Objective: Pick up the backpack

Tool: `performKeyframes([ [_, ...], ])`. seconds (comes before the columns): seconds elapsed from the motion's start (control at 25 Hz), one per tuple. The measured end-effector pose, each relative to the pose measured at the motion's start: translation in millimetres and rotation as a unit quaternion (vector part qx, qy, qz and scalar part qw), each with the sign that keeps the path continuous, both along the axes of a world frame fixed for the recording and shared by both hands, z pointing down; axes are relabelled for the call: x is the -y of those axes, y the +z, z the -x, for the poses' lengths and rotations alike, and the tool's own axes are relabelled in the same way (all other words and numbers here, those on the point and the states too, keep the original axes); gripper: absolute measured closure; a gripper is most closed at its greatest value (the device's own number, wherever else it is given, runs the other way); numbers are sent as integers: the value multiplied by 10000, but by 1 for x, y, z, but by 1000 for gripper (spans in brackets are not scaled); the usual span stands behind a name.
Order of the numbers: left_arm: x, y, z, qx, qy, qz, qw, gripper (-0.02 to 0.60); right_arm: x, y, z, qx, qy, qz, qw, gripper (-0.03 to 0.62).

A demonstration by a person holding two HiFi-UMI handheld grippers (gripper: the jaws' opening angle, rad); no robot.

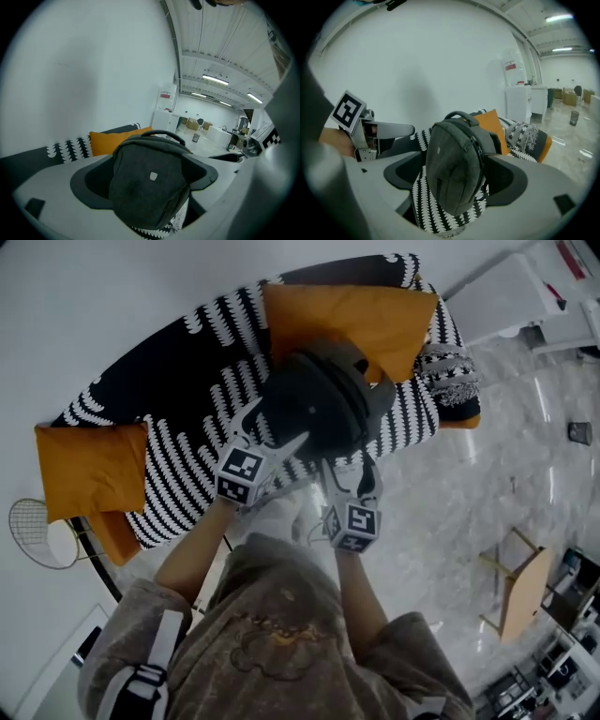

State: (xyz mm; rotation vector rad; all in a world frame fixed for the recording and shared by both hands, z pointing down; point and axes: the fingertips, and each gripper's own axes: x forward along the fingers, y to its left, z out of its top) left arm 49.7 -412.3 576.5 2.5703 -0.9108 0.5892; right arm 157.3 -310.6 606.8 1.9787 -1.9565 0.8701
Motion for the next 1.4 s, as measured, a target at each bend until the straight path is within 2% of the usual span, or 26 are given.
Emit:
performKeyframes([
  [0.28,55,75,-14,111,106,255,9996,133,24,57,-18,56,276,300,9992,169],
  [0.4,72,105,-28,137,263,328,9990,133,34,72,-31,78,425,198,9989,160],
  [0.68,92,129,-53,-257,554,449,9971,128,54,84,-50,162,698,-18,9974,168],
  [0.76,93,131,-56,-209,670,426,9966,165,57,86,-52,159,721,-7,9973,186],
  [0.88,93,133,-54,72,805,312,9962,283,62,87,-51,201,674,80,9975,239],
  [0.96,94,134,-57,217,874,314,9954,355,66,87,-52,188,634,150,9977,308],
  [1.04,93,133,-62,275,964,400,9942,401,68,88,-53,120,622,223,9977,369],
  [1.12,89,129,-66,297,1081,483,9925,449,71,85,-53,135,584,214,9980,458],
  [1.2,85,123,-64,327,1148,507,9916,479,74,79,-50,263,488,144,9984,522],
  [1.4,80,91,-48,186,951,499,9940,505,85,40,-42,216,89,-148,9996,539],
])
